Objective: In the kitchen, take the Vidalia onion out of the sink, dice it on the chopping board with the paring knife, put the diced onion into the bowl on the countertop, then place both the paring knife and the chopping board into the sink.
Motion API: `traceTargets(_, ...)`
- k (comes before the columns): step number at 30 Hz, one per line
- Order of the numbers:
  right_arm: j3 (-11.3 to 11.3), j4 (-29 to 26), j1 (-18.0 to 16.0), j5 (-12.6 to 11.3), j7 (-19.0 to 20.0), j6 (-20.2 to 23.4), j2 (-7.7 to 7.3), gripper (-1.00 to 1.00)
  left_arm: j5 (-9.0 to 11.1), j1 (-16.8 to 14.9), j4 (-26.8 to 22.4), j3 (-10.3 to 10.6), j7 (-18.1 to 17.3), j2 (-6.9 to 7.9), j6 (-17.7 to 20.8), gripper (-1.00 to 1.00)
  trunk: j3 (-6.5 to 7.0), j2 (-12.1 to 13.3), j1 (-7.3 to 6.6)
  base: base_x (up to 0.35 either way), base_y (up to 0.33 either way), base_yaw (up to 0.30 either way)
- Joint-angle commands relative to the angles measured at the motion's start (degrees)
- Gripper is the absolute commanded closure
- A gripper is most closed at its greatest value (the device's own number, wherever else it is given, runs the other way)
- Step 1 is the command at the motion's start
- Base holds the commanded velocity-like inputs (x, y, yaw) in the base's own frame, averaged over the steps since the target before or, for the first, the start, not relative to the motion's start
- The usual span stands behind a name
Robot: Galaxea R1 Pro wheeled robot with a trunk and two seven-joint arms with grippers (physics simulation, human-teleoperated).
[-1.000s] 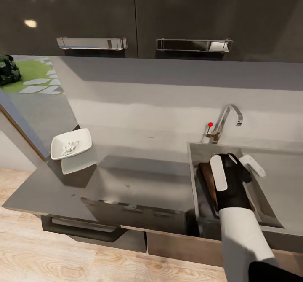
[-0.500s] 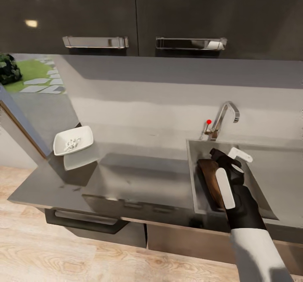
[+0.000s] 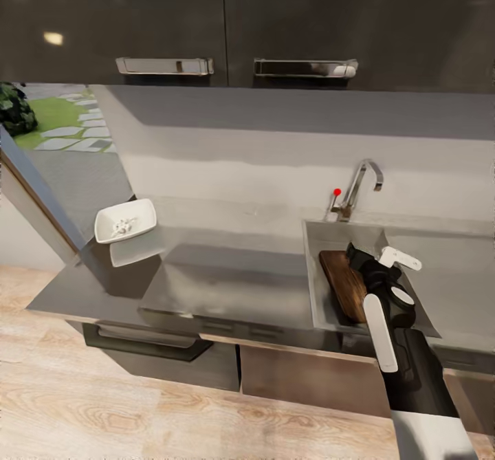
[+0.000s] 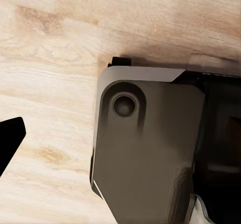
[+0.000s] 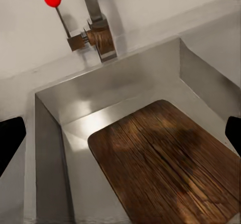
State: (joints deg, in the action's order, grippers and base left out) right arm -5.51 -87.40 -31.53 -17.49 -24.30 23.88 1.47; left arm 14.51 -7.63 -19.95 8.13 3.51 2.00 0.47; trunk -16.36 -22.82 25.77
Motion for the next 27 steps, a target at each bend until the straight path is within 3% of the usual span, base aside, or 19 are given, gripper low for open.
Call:
traceTargets(1, -0.03, -0.66, 0.78, -0.47, 0.25, 0.16, 0.02, -1.00, 0.52, -0.01, -0.09, 0.49, 0.36, 0.06, 0.05, -1.00, -0.10, -0.10, 0.01, -0.133, 0.000, 0.000)
traceTargets(8, -0.03, -1.30, 2.81, -0.17, 0.88, -1.44, 0.02, -1.00, 0.52, -0.01, -0.09, 0.49, 0.36, 0.05, 0.05, -1.00, -0.10, -0.10, 0.01, -0.121, 0.000, 0.000)
traceTargets(12, 0.03, -1.36, 3.36, 3.53, 0.95, -2.95, 0.16, -1.00, 0.52, -0.01, -0.09, 0.49, 0.36, 0.05, 0.05, -1.00, -0.10, -0.10, 0.01, -0.108, 0.000, 0.000)
traceTargets(15, 0.05, -1.36, 3.46, 4.80, 1.05, -3.22, 0.25, -1.00, 0.52, -0.01, -0.09, 0.49, 0.36, 0.08, 0.06, -1.00, -0.10, -0.10, 0.01, -0.105, 0.000, 0.000)
traceTargets(27, 0.06, -1.37, 4.10, 5.19, 1.10, -3.24, 0.29, -1.00, 0.52, -0.01, -0.09, 0.49, 0.36, 0.08, 0.06, -1.00, -0.10, -0.10, 0.01, -0.121, 0.000, 0.000)
